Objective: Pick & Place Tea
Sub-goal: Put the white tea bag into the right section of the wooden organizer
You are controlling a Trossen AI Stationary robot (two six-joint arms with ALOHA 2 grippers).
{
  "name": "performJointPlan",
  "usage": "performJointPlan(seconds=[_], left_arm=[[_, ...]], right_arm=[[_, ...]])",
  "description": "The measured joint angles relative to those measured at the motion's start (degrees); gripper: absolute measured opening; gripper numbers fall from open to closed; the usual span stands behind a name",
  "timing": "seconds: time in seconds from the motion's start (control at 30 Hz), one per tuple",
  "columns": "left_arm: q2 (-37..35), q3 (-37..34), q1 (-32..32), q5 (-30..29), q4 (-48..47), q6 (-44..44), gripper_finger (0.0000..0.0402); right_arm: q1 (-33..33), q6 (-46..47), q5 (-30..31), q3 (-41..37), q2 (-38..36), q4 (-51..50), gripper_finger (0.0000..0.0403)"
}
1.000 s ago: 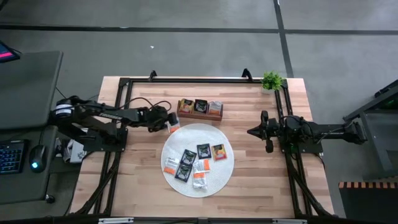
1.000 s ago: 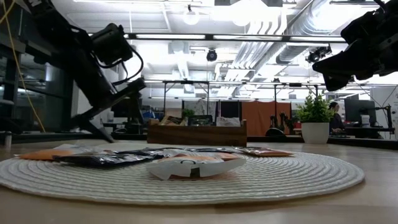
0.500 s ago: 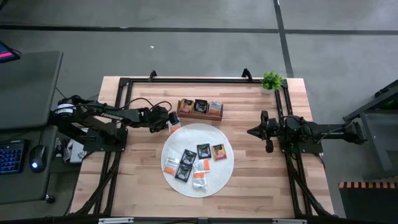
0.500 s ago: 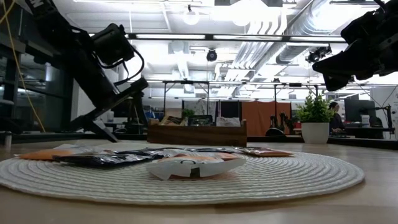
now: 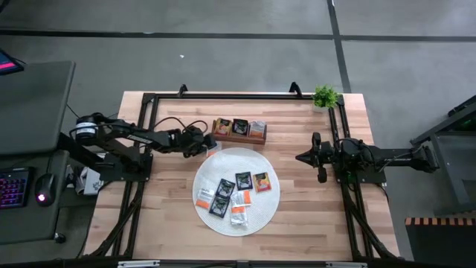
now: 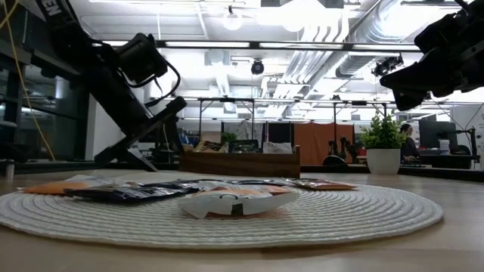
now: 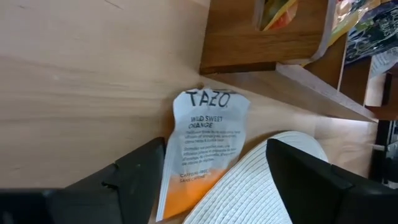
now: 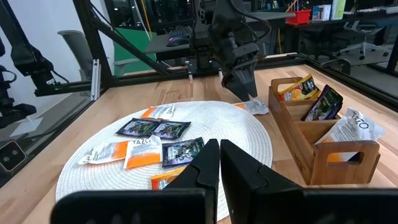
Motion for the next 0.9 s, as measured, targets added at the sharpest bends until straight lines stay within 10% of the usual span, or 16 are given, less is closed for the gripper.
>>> performJointPlan(seconds=[0.9], left_arm=[[0.17, -0.13, -0.04, 0.79, -1.33, 3.3, 0.0025]], right_arm=[[0.0, 0.0, 0.0, 0.0, 0.0, 0.0, 0.0012]])
